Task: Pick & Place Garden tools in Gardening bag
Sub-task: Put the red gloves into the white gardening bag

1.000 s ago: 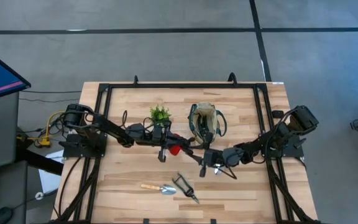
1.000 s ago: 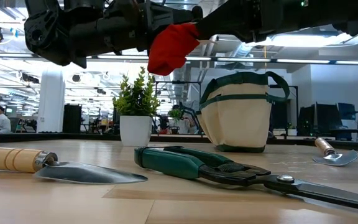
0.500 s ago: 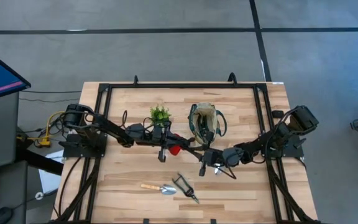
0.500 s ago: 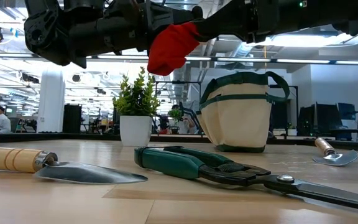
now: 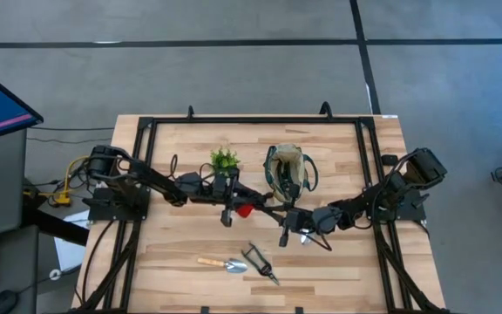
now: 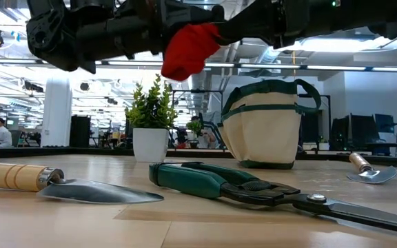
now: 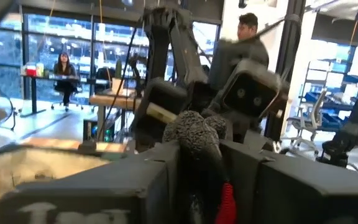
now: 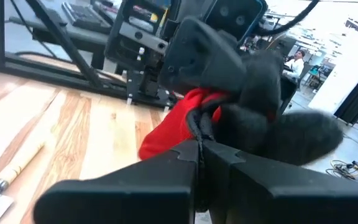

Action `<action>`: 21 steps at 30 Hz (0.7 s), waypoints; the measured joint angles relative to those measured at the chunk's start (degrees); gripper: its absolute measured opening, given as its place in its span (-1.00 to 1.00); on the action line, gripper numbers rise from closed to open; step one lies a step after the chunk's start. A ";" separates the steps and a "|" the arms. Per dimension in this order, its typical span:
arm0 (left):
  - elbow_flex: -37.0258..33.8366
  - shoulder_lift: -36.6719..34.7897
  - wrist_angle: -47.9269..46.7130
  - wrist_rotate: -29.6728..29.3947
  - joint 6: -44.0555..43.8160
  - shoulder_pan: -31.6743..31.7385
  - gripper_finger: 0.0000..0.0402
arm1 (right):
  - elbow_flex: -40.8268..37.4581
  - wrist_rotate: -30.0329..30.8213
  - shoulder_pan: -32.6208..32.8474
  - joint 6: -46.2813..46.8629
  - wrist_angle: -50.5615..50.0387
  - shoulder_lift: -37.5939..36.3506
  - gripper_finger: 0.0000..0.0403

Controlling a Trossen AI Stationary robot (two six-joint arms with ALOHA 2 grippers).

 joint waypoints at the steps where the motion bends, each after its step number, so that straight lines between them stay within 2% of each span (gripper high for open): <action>1: 0.00 -0.79 0.05 0.05 0.03 0.00 -0.60 | 0.00 0.01 0.01 0.00 0.36 -0.02 -1.00; 6: -2.02 -7.57 0.57 0.15 1.10 0.00 -0.59 | -0.04 1.27 0.13 -0.02 0.49 -0.09 -1.00; 11: -7.37 -15.96 -0.37 -0.07 4.24 0.04 -0.61 | -0.04 3.26 0.87 -0.62 0.24 -0.45 -1.00; 16: -13.73 -22.56 -0.97 -0.07 4.12 -0.02 -0.62 | -0.04 9.39 2.41 -4.74 0.31 -3.47 -1.00; 21: -19.35 -25.63 -1.12 -0.04 1.16 -0.07 -0.62 | -0.04 16.97 4.03 -12.35 0.07 -9.24 -1.00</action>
